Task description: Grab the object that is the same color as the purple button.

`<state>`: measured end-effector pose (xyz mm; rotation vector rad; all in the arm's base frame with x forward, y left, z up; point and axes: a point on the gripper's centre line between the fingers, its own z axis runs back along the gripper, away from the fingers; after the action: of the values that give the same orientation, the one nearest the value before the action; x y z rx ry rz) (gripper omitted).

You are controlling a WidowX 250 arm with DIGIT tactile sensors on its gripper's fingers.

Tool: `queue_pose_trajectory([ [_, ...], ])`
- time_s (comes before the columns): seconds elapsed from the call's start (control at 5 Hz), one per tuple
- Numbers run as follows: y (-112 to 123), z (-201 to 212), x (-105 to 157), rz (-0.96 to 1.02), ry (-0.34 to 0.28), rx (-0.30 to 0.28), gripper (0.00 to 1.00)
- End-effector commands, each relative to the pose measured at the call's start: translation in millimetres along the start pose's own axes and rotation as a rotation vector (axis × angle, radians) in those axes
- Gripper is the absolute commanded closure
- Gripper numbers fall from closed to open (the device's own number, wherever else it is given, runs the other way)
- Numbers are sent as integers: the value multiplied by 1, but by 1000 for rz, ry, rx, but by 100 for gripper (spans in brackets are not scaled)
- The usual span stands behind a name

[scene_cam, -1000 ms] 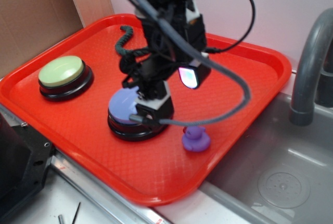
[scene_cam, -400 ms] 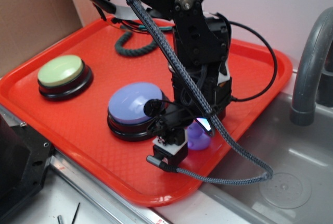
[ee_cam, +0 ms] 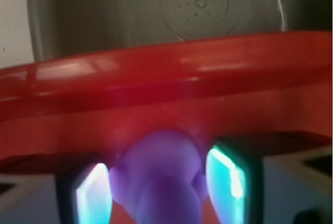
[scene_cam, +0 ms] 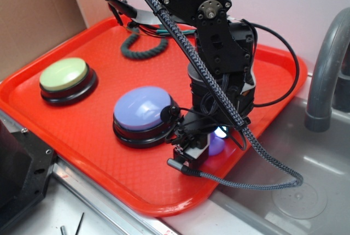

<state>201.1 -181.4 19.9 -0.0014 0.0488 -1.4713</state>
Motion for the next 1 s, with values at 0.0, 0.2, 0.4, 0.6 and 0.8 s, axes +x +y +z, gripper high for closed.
queue_pose_trajectory([
  [0.0, 2, 28, -13, 151, -4, -12, 100],
  [0.2, 17, 66, -30, 405, 47, 28, 100],
  [0.4, 25, 101, -40, 659, 74, 64, 100],
  [0.6, 26, 135, -54, 912, 82, 98, 100],
  [0.8, 26, 163, -73, 1161, 87, 66, 100],
])
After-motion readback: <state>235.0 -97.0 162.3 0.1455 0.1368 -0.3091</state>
